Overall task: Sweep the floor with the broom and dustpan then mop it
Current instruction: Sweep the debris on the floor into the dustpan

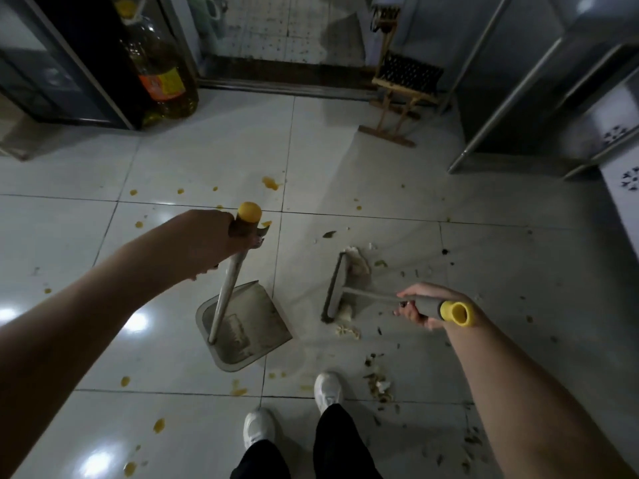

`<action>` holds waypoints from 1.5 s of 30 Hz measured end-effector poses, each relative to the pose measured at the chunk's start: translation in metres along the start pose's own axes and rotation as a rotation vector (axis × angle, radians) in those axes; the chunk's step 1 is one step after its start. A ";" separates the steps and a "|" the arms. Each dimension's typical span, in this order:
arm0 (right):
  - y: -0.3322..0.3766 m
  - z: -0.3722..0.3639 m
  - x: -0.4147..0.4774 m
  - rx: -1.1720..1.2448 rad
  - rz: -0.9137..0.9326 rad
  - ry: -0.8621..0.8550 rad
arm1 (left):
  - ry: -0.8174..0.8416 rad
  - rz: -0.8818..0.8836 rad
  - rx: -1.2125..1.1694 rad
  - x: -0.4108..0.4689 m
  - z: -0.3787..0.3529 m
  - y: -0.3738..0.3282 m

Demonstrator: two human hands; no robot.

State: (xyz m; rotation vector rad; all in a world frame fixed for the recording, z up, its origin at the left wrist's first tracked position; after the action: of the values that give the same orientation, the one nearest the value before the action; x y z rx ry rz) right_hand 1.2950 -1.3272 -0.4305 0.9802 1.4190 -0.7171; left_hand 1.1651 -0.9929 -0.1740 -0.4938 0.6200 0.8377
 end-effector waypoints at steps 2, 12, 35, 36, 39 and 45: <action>0.014 0.019 -0.010 -0.093 0.007 -0.012 | -0.024 -0.012 0.026 0.005 0.000 -0.013; 0.074 -0.014 0.025 0.132 0.069 0.236 | -0.124 -0.091 0.157 0.028 -0.004 -0.055; 0.020 0.082 -0.025 0.284 0.078 0.032 | -0.038 -0.167 0.097 0.032 -0.033 -0.111; 0.026 0.080 -0.026 0.306 0.093 0.041 | -0.031 -0.166 0.095 0.032 -0.035 -0.111; 0.037 0.067 -0.017 0.402 0.121 0.115 | -0.019 -0.158 0.112 0.032 -0.040 -0.111; 0.069 0.029 0.034 0.719 0.231 0.292 | -0.040 -0.172 0.139 0.032 -0.040 -0.113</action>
State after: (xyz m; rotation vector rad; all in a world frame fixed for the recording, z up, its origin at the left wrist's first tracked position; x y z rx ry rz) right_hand 1.3710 -1.3165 -0.4587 1.8374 1.2721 -0.9616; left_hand 1.2601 -1.0665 -0.2064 -0.3969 0.5863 0.6355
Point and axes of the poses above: each hand's wrist, its own x-axis towards the middle knuckle, its own z-axis out of the back of the hand, y = z × x, the point moved 6 cm from there along x, towards the middle knuckle, and after that the axes turned 7 degrees about z, right-handed, at the moved point
